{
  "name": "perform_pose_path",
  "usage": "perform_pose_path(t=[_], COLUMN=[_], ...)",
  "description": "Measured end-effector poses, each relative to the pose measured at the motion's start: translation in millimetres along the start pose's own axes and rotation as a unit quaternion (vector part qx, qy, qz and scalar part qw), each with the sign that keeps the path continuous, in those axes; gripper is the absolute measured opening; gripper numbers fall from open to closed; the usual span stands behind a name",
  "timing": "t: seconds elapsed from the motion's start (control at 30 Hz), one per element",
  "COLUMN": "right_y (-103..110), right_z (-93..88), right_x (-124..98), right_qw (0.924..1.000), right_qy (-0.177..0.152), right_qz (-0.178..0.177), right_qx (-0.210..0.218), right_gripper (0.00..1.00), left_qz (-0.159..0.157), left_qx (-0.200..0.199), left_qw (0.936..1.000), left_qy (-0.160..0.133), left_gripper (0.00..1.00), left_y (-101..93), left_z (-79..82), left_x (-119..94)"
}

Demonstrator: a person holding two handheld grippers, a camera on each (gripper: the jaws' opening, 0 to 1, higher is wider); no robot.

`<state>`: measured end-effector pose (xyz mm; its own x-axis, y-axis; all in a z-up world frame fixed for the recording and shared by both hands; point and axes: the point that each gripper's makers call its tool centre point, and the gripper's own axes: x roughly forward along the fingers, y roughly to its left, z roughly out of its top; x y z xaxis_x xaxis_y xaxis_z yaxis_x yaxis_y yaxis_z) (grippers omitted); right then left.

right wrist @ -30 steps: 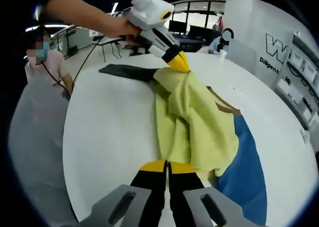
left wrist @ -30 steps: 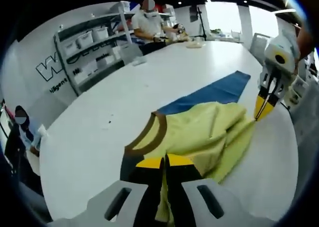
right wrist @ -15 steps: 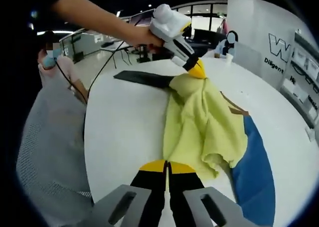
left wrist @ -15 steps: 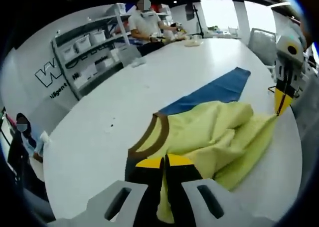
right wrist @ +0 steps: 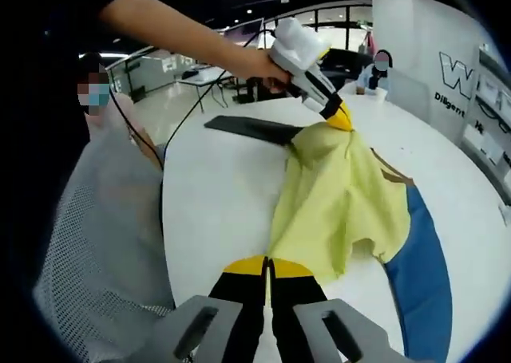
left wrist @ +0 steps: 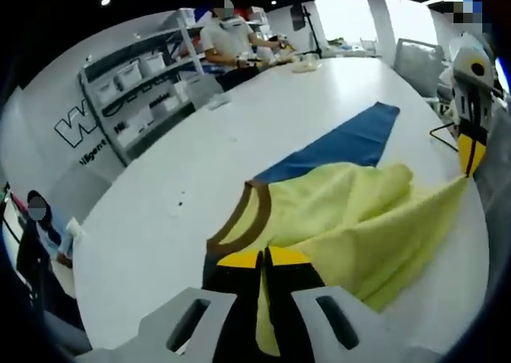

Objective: Fold the garment on the visible template until the final outline fits inside the template.

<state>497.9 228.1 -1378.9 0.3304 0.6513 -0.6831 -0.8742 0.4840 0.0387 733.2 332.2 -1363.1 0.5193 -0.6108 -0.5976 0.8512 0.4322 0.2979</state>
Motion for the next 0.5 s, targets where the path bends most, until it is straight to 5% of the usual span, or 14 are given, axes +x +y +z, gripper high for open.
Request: perform_pose_path(t=[0.2,0.33,0.5], right_y=[-5.3,-6.7,-5.5], right_z=[0.4,2.2,2.2], right_x=[1.3,2.4,3.5], right_qw=[0.9999,0.9999,0.9999], right_qy=[-0.004,-0.008,-0.008], right_qz=[-0.007,-0.009,-0.010], right_qx=[0.006,0.011,0.011], right_gripper=[0.00,0.00,0.00], left_qz=[0.000,0.005,0.011], left_qx=[-0.011,-0.018,-0.020], left_qw=[0.9999,0.9998,0.9997], left_qy=[-0.003,-0.005,-0.010], left_gripper=[0.09,0.22,0.22], left_y=[1.0,3.4,3.6], left_z=[-1.4,-4.0,-7.9], left_x=[-6.0,-12.9,-24.6])
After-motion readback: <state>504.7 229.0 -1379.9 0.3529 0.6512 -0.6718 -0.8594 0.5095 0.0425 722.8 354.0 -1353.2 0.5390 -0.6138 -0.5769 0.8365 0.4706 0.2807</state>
